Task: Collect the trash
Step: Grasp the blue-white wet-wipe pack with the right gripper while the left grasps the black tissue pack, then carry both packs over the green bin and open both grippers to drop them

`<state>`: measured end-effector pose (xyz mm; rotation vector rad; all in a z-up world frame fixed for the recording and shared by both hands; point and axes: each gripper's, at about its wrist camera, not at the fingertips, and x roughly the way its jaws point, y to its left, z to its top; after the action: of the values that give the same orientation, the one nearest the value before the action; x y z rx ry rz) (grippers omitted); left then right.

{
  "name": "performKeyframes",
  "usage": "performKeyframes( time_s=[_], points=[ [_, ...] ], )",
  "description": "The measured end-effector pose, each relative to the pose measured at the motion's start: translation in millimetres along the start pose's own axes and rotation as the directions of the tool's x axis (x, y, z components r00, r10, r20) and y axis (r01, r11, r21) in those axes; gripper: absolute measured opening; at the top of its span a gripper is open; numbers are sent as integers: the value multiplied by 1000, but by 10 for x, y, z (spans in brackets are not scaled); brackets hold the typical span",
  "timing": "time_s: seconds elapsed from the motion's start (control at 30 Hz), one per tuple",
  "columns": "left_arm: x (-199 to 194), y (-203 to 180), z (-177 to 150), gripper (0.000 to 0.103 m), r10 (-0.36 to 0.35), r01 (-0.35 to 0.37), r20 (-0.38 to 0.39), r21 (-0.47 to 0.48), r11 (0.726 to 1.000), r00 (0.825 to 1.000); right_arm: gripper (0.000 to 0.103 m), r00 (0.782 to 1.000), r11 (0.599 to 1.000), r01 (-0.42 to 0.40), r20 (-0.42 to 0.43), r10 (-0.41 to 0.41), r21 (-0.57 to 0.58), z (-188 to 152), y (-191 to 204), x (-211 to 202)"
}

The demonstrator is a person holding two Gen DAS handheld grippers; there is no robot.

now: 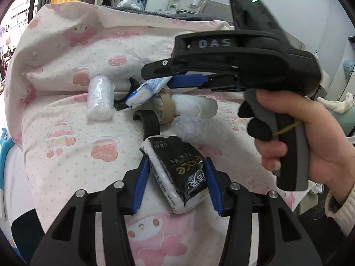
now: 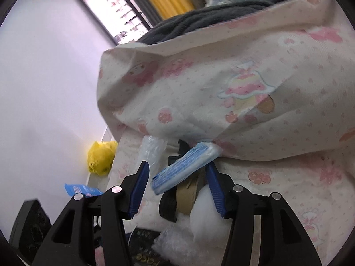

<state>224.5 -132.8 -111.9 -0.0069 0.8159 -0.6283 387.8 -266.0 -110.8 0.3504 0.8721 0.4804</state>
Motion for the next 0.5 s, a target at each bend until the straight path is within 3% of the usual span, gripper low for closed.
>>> performKeyframes(
  time_s=[0.23,0.37,0.5],
  points=[
    [-184,137,13,52,7,-7,24,-9,1000,1000,49,998,997,58,-10,-57,48,21,-84,98],
    [-319,214,56,52,23,-22,49,-26,999,999,25,999,997,54,2,-55,54,52,-66,117],
    [-435,330,60,52,47,-44,68,-38,998,997,17,997,997,75,10,-76,29,54,25,116]
  ],
)
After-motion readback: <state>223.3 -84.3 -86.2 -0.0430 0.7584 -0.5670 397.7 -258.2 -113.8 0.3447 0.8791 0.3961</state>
